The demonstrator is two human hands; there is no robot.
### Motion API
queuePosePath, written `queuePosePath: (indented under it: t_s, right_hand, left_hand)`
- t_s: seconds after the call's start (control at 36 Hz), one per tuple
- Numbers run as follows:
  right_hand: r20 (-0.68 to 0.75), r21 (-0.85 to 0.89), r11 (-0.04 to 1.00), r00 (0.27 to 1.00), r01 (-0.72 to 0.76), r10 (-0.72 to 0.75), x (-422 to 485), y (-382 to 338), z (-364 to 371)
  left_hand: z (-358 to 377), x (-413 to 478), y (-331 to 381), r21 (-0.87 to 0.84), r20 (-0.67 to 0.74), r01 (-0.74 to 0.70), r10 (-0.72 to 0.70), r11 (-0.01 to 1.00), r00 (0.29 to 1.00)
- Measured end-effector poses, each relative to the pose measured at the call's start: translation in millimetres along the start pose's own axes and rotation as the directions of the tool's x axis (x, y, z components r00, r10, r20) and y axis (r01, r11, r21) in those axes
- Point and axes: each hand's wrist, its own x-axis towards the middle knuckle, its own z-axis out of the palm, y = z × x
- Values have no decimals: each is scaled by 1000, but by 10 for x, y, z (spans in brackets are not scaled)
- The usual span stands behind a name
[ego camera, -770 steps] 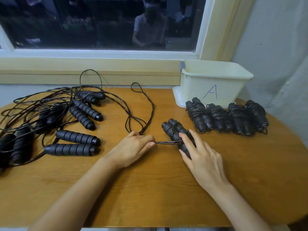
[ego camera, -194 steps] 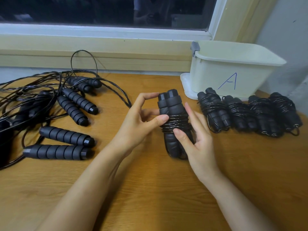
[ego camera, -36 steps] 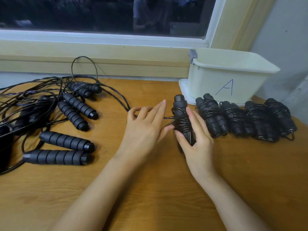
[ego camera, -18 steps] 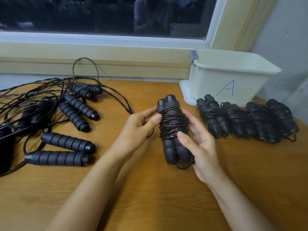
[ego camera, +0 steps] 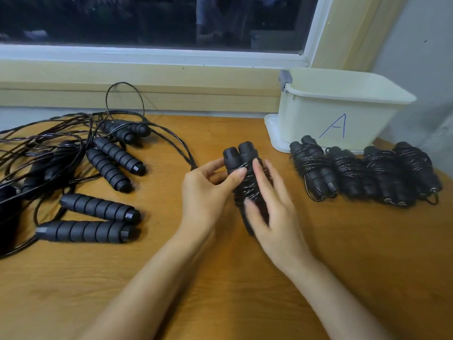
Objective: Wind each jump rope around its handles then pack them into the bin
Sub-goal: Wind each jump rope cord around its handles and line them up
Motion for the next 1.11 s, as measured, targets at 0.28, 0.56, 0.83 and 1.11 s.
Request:
queuePosePath:
  t_s: [0.28,0.56,0.83,1.11]
  right_hand:
    - [-144,-564,825,978,44,-151,49,27,-55]
    - [-198,-425,905,972,28,-123,65,71,-111]
    - [-101,-301,932,965,204,-243,29,24,-128]
    - [-72,-331,851,889,407,-453,17,25,-123]
  left_hand:
    - [91,-88,-33,37,207,-76,67,996,976]
    - [-7,27,-79,227,236,-247,193,942,952]
    - [-177,125,80,-226,173,130,-92,965,981]
    - [-304,150,218,-231,216,281,-232,931,948]
